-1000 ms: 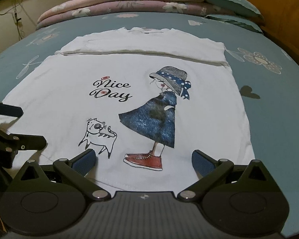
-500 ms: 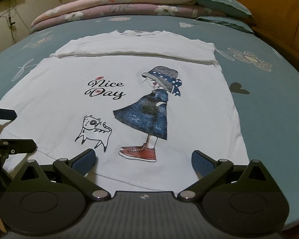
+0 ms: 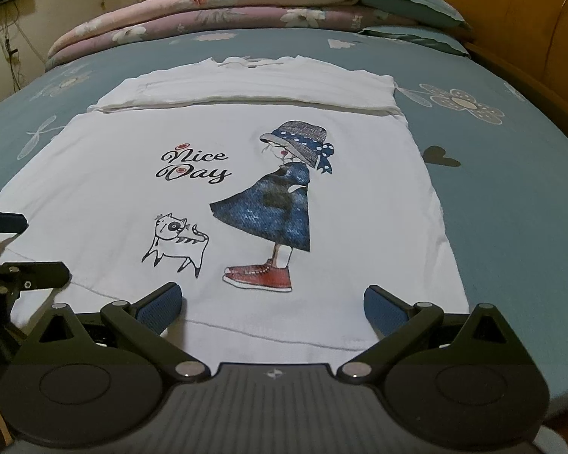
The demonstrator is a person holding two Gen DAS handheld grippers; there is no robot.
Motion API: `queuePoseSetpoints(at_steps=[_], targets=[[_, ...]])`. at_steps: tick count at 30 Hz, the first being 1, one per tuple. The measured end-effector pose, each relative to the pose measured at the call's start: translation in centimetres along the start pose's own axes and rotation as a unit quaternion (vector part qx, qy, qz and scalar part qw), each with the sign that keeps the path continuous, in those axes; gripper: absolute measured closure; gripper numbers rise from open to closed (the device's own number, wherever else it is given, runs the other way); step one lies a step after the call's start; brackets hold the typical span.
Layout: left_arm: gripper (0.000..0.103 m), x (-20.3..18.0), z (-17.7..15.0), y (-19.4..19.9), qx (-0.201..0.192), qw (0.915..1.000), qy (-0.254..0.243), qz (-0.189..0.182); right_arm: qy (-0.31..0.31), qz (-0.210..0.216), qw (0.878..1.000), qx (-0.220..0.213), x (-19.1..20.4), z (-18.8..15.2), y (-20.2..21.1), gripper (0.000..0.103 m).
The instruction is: Fold clothes
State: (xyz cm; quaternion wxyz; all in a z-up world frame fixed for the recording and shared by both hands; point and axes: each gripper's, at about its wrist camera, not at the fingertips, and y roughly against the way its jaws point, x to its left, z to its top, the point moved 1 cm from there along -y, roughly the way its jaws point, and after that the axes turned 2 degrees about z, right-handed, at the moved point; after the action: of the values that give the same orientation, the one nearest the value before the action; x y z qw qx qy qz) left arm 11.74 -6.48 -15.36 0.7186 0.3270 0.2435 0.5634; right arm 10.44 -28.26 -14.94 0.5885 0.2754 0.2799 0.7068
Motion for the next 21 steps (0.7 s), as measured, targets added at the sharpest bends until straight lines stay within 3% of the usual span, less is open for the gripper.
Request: queuePoseSetpoints(at_steps=[14, 21], targets=[[0.000, -0.1, 0.2, -0.2, 0.005, 1.0000, -0.008, -0.001, 0.002, -0.008, 1.000, -0.003, 0.1, -0.4, 0.4, 0.000], [0.000, 0.3, 0.5, -0.3, 0.010, 0.9988, -0.042, -0.025, 0.006, 0.021, 1.000, 0.009, -0.9, 0.5, 1.4, 0.000]])
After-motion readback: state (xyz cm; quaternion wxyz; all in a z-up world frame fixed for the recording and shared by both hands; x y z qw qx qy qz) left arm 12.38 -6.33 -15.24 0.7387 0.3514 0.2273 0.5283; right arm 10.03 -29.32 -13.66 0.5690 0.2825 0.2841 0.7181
